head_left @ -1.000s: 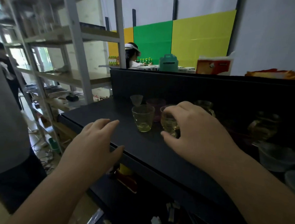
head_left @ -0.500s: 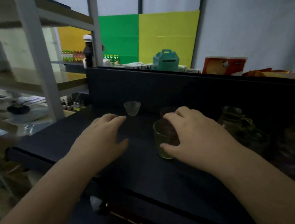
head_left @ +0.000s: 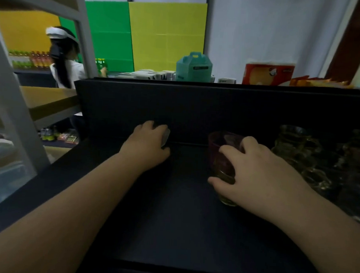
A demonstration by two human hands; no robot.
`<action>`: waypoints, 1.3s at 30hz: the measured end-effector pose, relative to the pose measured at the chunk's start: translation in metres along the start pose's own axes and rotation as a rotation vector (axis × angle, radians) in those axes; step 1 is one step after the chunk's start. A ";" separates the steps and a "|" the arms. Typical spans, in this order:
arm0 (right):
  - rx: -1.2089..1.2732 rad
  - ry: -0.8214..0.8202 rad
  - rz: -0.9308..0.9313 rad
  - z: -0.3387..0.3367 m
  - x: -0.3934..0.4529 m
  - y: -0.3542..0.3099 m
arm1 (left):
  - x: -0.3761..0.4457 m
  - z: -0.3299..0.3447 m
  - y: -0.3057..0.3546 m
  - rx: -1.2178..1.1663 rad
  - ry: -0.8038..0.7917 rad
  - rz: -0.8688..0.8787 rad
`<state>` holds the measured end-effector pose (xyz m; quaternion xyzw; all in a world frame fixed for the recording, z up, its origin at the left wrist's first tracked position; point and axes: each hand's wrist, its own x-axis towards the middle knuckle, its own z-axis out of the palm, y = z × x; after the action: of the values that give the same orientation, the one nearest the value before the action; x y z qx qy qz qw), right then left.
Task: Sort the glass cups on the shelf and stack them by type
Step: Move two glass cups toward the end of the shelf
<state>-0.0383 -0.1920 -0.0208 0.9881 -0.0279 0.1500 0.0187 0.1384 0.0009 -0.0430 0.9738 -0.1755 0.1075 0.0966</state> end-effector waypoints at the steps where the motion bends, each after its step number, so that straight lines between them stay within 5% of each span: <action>1: 0.017 -0.003 0.011 0.001 0.000 0.000 | 0.007 0.004 0.001 -0.006 -0.003 -0.002; 16: 0.115 -0.007 0.053 0.008 -0.003 -0.001 | 0.029 0.028 -0.003 0.005 0.048 -0.011; 21: 0.203 0.031 0.039 -0.005 -0.014 0.004 | 0.000 0.008 0.010 0.000 -0.088 -0.044; 25: 0.245 0.105 0.011 -0.027 -0.038 0.012 | -0.051 -0.006 0.029 -0.061 -0.026 -0.011; 31: 0.353 0.068 0.023 -0.053 -0.110 0.063 | -0.147 -0.020 0.099 -0.238 0.181 0.125; 39: 0.314 0.119 0.249 -0.076 -0.220 0.193 | -0.223 -0.018 0.255 -0.369 0.256 0.458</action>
<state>-0.2824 -0.3701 -0.0085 0.9572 -0.1250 0.2118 -0.1525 -0.1608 -0.1576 -0.0413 0.8535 -0.3933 0.2142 0.2663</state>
